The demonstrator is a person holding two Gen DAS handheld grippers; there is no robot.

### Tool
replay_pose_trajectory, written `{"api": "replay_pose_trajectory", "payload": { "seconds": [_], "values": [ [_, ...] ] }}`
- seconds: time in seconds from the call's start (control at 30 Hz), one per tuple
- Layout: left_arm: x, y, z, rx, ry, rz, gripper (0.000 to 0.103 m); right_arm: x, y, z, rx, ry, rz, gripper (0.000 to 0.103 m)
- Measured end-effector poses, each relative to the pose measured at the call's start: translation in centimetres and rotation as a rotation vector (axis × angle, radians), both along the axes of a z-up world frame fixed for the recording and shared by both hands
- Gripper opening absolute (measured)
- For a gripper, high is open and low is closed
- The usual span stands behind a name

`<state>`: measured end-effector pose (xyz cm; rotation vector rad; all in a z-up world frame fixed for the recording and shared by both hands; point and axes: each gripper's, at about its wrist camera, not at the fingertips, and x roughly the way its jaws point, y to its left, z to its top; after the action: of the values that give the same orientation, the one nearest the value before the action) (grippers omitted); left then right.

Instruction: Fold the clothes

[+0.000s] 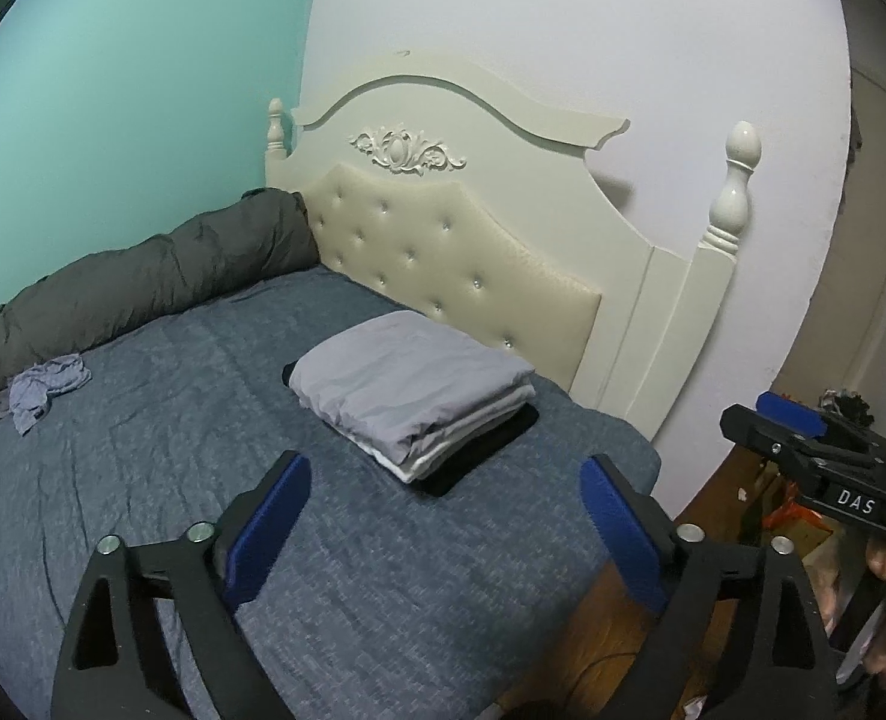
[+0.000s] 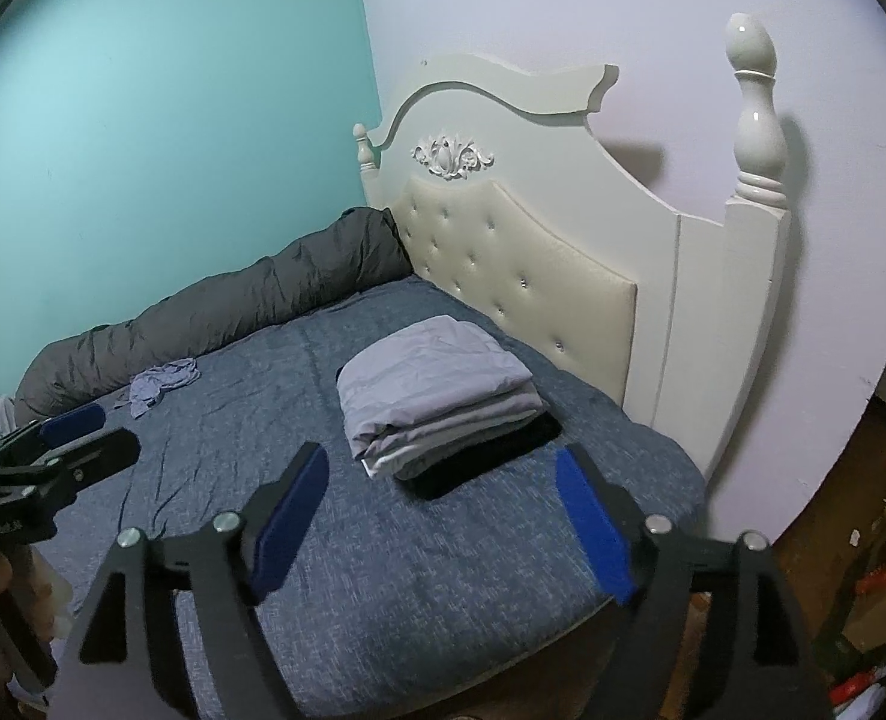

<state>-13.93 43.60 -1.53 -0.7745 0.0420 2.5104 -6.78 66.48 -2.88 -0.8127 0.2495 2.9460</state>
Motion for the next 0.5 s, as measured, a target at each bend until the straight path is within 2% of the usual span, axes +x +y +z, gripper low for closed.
{"api": "replay_pose_trajectory", "payload": {
  "seconds": [0.1, 0.33, 0.5],
  "values": [
    [0.4, -0.5, -0.3, 0.002, -0.008, 0.003, 0.102, 0.5, -0.2, -0.3, -0.001, 0.000, -0.015, 0.086],
    [1.5, -1.5, -0.5, 0.001, 0.002, 0.010, 0.103, 1.9, -0.8, -0.5, -0.008, 0.008, -0.037, 0.094],
    [2.5, -1.9, -0.6, -0.001, 0.008, 0.008, 0.103, 2.7, -1.2, -0.7, -0.010, 0.008, -0.038, 0.095]
  ]
}}
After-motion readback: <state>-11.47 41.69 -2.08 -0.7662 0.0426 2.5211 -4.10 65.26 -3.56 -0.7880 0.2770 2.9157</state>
